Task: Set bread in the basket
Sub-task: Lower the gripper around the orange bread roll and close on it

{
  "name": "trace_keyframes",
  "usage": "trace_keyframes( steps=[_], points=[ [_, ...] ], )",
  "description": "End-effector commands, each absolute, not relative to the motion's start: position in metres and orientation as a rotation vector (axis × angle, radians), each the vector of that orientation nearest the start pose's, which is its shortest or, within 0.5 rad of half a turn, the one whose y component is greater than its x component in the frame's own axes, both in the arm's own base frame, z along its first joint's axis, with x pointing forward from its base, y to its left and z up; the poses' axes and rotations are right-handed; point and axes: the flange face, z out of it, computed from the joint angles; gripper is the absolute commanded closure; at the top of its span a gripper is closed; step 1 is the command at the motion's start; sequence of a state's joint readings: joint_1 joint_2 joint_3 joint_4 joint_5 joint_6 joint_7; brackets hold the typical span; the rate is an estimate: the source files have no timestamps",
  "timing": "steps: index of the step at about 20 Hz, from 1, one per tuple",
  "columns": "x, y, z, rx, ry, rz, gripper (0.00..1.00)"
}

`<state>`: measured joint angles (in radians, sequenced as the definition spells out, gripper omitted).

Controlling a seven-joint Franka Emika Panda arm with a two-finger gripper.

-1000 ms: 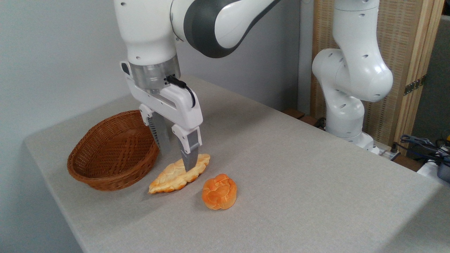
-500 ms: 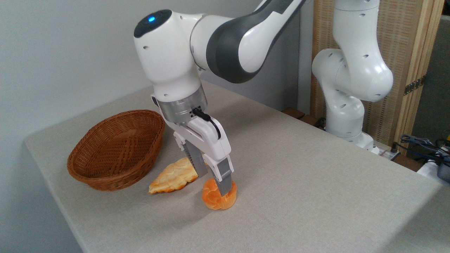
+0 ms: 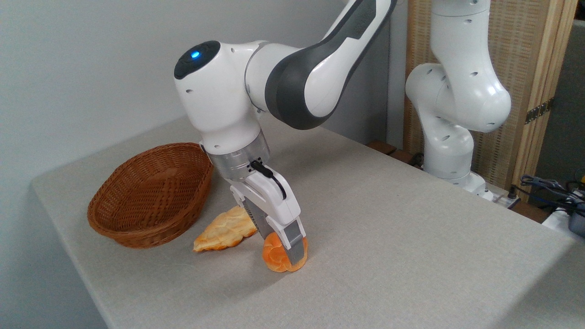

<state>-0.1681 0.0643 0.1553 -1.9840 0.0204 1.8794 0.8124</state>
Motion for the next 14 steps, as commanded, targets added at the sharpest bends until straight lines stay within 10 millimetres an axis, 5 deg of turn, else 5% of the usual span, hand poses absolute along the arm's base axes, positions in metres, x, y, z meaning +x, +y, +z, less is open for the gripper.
trace_keyframes(
  steps=[1, 2, 4, 14],
  points=[
    [0.5519, -0.0062, 0.4155, -2.885, 1.302, 0.254, 0.22],
    [0.5522, -0.0063, 0.4148, -2.885, 1.302, 0.254, 0.40],
    [0.5523, -0.0063, 0.4140, -2.885, 1.302, 0.256, 0.53],
    [0.5522, -0.0079, 0.4153, -2.883, 1.306, 0.256, 0.53]
  ],
)
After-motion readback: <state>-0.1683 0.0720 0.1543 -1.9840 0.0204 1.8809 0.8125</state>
